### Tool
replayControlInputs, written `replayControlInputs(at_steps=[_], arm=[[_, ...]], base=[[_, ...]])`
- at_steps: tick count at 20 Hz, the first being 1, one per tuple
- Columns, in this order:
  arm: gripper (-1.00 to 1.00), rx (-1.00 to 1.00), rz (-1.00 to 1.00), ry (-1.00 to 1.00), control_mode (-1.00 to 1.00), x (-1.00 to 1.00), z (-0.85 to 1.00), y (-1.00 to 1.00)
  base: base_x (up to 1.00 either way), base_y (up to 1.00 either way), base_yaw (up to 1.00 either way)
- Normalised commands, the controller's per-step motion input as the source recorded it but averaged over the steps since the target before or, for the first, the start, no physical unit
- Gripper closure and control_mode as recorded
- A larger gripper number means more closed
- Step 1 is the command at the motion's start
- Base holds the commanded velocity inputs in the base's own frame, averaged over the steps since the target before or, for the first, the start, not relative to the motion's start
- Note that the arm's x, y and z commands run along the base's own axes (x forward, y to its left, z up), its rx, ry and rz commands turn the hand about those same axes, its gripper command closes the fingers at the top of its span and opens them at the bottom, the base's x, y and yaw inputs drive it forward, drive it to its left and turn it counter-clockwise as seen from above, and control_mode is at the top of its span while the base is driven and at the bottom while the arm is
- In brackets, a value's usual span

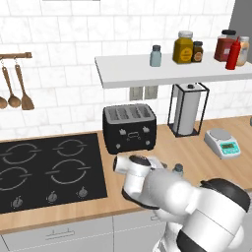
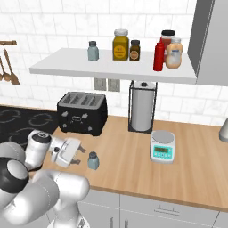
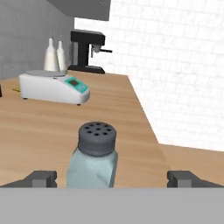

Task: Put the shaker and condiment bottle from the counter next to their counterparts in the cabinet.

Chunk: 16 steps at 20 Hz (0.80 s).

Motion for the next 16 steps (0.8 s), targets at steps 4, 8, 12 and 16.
replayControlInputs(at_steps=[4, 8, 12, 16], arm=[[-1.0, 0.0, -0.11, 0.0, -1.0, 0.17, -0.02, 0.0], [-1.0, 0.0, -0.05, 0.0, -1.0, 0.07, -0.06, 0.0], [-1.0, 0.0, 0.0, 0.0, -1.0, 0.0, -0.09, 0.0], [-1.0, 0.02, 0.0, 0.0, -1.0, 0.0, -0.13, -0.08]], base=[[0.0, 0.0, 0.0], [0.0, 0.0, 0.0], [0.0, 0.0, 0.0], [0.0, 0.0, 0.0]])
